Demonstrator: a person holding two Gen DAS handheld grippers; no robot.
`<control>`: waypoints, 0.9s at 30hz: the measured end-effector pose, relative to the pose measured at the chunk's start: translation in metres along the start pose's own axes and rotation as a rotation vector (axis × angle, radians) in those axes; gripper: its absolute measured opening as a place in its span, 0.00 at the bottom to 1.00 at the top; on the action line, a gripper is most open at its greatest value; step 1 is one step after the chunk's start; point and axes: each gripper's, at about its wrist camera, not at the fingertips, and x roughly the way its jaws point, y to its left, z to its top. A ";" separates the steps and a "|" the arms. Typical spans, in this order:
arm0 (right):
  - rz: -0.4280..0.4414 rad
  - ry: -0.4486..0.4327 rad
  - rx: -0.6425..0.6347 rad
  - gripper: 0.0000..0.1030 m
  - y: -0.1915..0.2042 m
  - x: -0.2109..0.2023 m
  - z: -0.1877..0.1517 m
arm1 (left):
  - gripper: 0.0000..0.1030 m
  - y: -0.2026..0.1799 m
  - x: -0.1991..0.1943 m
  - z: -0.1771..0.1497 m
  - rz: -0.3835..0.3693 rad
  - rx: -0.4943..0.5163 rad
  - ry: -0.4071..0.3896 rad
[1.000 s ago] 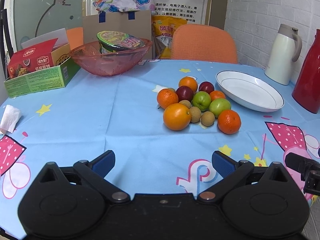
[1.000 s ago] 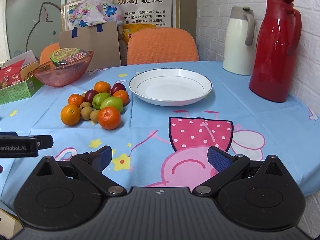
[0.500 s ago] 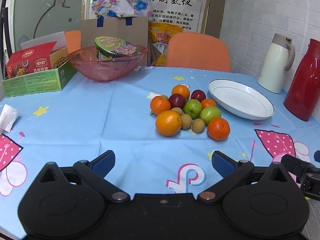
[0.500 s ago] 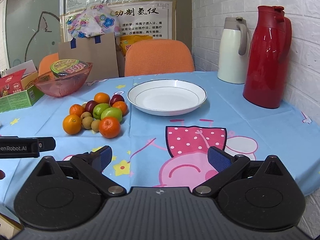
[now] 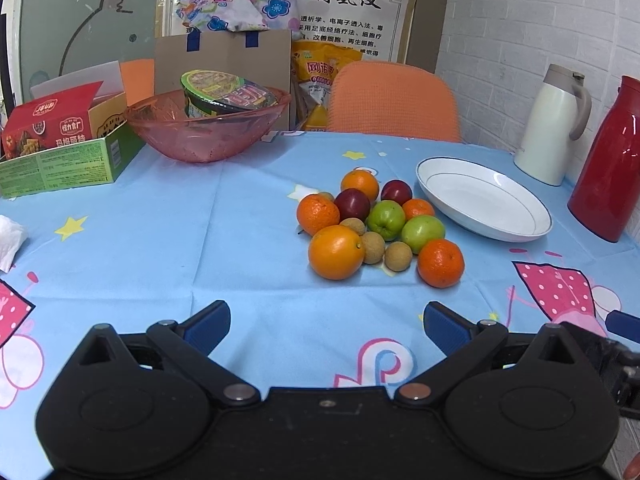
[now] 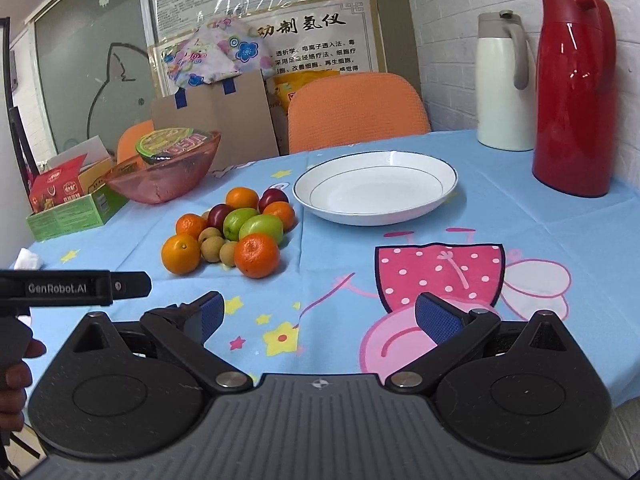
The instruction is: Organize fruits
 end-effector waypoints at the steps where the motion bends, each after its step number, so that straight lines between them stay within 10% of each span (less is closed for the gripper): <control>1: -0.001 0.005 -0.009 1.00 0.002 0.002 0.000 | 1.00 0.001 0.003 0.001 0.003 0.000 0.003; 27: 0.006 0.095 -0.190 1.00 0.035 0.069 0.020 | 1.00 0.027 0.054 0.047 -0.143 0.098 0.003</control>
